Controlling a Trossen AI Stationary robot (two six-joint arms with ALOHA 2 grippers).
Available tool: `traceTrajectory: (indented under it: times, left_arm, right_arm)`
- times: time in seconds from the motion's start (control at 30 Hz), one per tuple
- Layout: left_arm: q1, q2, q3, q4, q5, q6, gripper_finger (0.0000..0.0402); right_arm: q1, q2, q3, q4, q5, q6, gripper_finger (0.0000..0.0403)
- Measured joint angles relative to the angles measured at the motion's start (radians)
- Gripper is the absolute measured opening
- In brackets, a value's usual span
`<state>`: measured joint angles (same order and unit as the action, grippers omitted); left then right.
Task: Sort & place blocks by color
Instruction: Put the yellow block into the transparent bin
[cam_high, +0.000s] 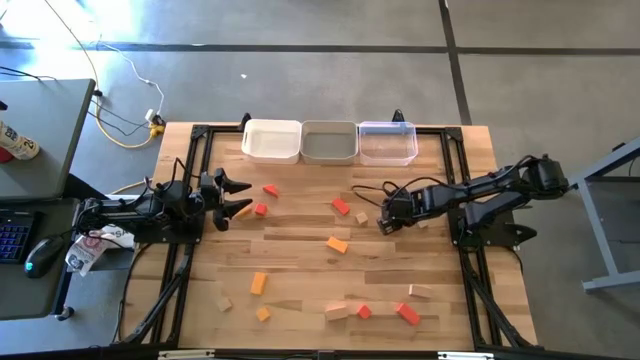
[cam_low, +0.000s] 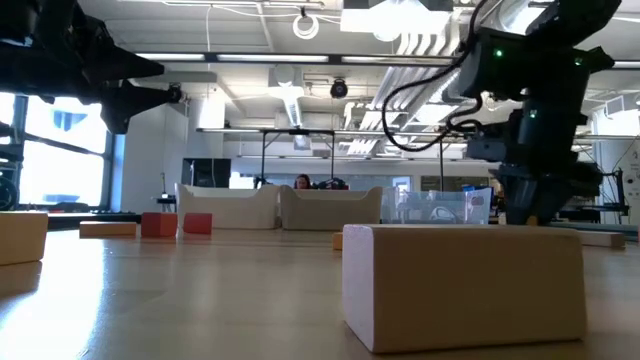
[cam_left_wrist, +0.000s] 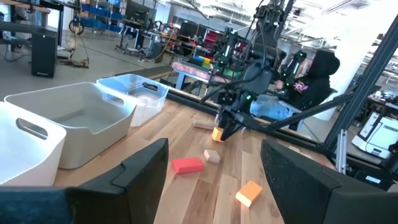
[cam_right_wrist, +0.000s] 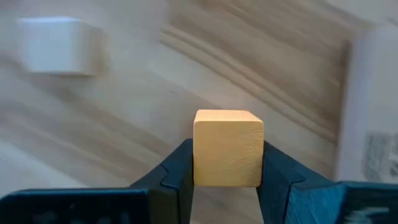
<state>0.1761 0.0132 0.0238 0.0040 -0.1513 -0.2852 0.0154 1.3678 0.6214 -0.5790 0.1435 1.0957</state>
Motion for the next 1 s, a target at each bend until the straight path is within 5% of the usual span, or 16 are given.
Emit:
traceTrajectory:
  times: [0.7, 1.0]
  left_arm:
    - [0.000, 0.000, 0.000, 0.001, -0.022, 0.026, 0.0246]
    - [0.000, 0.000, 0.000, 0.017, -0.162, 0.008, 0.0246]
  right_arm:
    - [-0.258, 0.000, 0.321, 0.003, 0.218, -0.512, 0.0110]
    - [-0.431, 0.000, 0.333, 0.066, 0.327, -0.607, 0.0110]
